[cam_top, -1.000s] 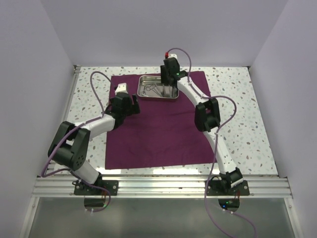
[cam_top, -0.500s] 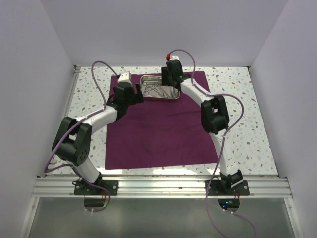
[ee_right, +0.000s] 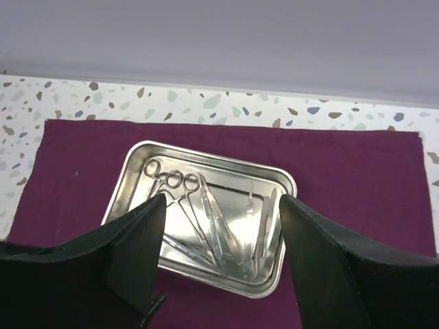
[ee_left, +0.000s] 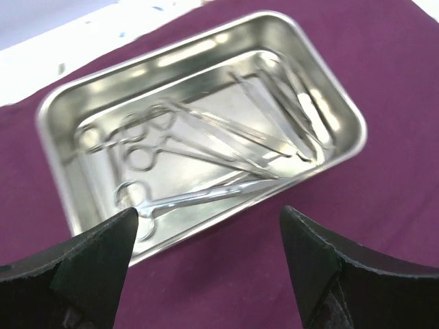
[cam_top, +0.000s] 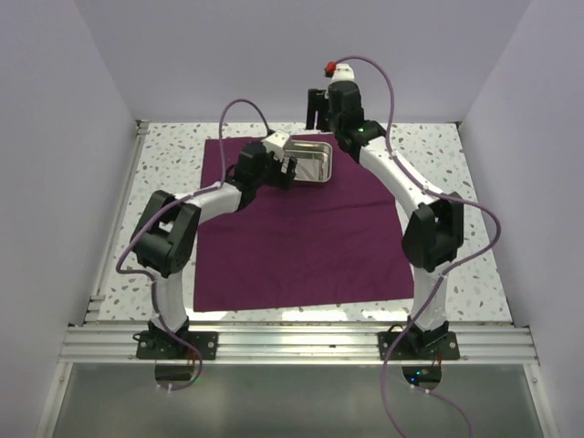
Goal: Open and lay out the surgical kit
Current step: Move the container from the surgical kit.
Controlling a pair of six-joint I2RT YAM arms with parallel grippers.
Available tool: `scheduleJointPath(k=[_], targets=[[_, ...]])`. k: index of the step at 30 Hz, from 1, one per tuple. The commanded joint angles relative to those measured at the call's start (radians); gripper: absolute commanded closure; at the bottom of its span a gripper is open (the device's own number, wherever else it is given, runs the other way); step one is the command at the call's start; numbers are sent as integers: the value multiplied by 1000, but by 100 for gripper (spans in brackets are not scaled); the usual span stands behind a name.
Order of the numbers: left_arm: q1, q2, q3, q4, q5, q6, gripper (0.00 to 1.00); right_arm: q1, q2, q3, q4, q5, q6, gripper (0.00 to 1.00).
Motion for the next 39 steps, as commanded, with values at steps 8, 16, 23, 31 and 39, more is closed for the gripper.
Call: scheduleJointPath(k=[8, 16, 23, 31, 39], targets=[[-3, 199, 260, -3, 305, 216, 15, -58, -204, -138, 25, -62, 75, 28], [0, 259, 366, -164, 426, 287, 26, -83, -232, -205, 37, -62, 65, 28], [9, 198, 279, -156, 569, 295, 24, -121, -229, -236, 53, -94, 77, 28], [12, 286, 343, -205, 548, 306, 30, -140, -195, -244, 65, -136, 98, 27], [14, 359, 409, -250, 508, 321, 35, -149, -180, -242, 73, -160, 105, 27]])
